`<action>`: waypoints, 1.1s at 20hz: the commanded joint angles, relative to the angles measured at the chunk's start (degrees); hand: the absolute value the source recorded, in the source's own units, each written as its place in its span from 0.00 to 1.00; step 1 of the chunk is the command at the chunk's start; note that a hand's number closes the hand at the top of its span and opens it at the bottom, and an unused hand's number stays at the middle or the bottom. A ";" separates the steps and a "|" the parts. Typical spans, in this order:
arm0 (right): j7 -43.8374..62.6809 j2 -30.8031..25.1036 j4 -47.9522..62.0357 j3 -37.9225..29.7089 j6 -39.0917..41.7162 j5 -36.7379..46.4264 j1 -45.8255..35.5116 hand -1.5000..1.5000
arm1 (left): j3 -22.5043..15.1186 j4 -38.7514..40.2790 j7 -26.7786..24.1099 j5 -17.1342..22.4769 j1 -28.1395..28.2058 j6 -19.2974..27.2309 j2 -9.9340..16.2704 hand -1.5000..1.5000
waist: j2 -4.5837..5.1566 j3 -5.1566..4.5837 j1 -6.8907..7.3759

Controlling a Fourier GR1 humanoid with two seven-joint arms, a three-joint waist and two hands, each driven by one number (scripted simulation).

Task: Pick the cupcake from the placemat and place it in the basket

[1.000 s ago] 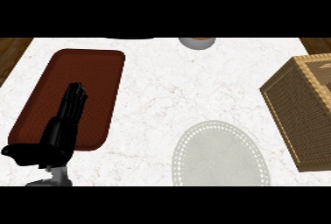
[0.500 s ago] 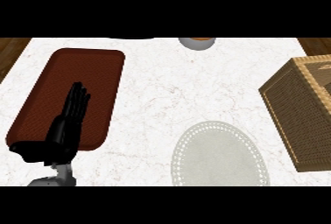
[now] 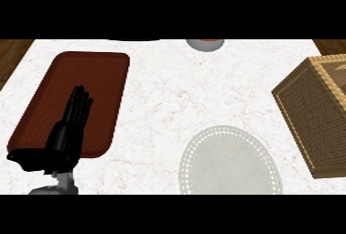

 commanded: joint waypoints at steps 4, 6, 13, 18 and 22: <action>1.88 -4.22 6.48 -6.29 1.03 -3.36 -4.10 0.00 | 1.12 0.55 -1.66 0.82 2.56 -1.67 1.03 0.50 | 0.78 1.52 0.09; -4.48 -4.72 12.84 -8.77 0.58 -3.24 -2.14 0.00 | -1.54 -2.11 -0.40 -1.18 2.93 0.56 -1.29 0.50 | 0.78 1.58 -0.07; 0.62 -15.00 24.88 -17.01 11.15 -11.86 -7.14 0.00 | -1.12 -3.08 1.27 -0.76 2.70 0.44 -1.03 0.50 | 0.77 1.60 -0.12; -10.64 -21.35 37.52 -16.83 18.17 -9.90 -5.76 0.00 | 1.23 -3.53 0.92 1.12 2.84 -1.72 1.02 0.50 | 0.84 1.65 0.08; -12.77 -22.32 42.61 -15.56 23.05 -10.50 -9.94 0.00 | 1.36 -1.01 2.54 0.10 -1.85 -0.26 0.49 0.50 | 1.01 1.76 0.51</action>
